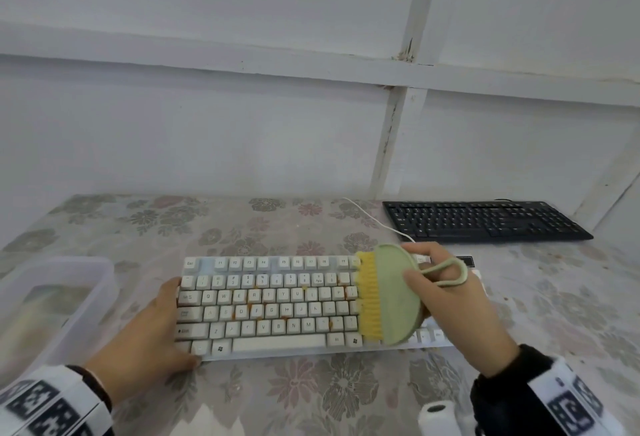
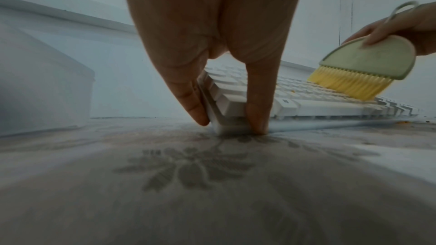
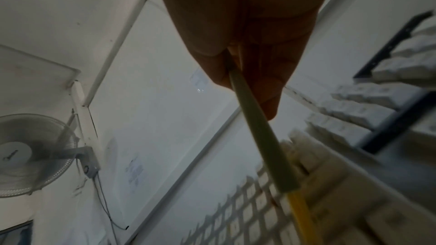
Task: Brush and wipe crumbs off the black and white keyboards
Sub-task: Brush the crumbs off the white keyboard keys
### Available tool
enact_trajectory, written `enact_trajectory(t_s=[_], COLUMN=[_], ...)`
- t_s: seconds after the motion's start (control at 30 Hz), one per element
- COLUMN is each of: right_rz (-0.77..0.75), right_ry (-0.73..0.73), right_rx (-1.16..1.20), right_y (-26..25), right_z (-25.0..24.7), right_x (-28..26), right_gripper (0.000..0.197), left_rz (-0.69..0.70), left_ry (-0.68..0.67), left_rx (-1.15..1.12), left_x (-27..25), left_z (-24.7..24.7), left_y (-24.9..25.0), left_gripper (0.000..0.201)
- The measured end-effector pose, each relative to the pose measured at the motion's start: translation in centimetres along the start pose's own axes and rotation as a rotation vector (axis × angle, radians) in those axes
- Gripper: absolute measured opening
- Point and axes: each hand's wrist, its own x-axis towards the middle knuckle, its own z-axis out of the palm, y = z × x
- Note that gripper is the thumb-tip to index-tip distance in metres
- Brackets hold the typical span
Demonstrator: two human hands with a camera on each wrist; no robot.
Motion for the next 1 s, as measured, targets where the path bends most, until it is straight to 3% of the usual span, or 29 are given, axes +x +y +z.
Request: enact_trajectory(t_s=[0.23,0.5,0.8,0.93,1.0], right_rz=[0.106,-0.009,0.070,0.127,0.088], right_ry=[-0.176,0.037,-0.056,-0.171,-0.136], right_rx=[0.024,0.079,-0.008,-0.014,-0.013], right_y=[0.3,-1.3,1.2,0.6,-0.2], right_z=[-0.8,-1.5,0.0,-1.3,-2.3], right_x=[-2.1,0.9,-1.8,-2.5,-2.0], right_gripper=[0.034,0.030,0.025,0.027,0.033], left_rz=[-0.018,-0.025,-0.011,-0.005,-0.004], left_ry=[-0.006,-0.020,-0.027,-0.021,-0.020], left_rx=[0.010,-0.019,-0.021,-0.039,-0.052], left_x=[-0.3,-0.5,-0.5,-0.7,-0.7], left_z=[-0.2,-0.4,-0.4,-0.4,-0.5], left_y=[0.6,0.8,0.9,1.2,1.2], left_gripper=[0.085,0.085,0.086,0.085,0.085])
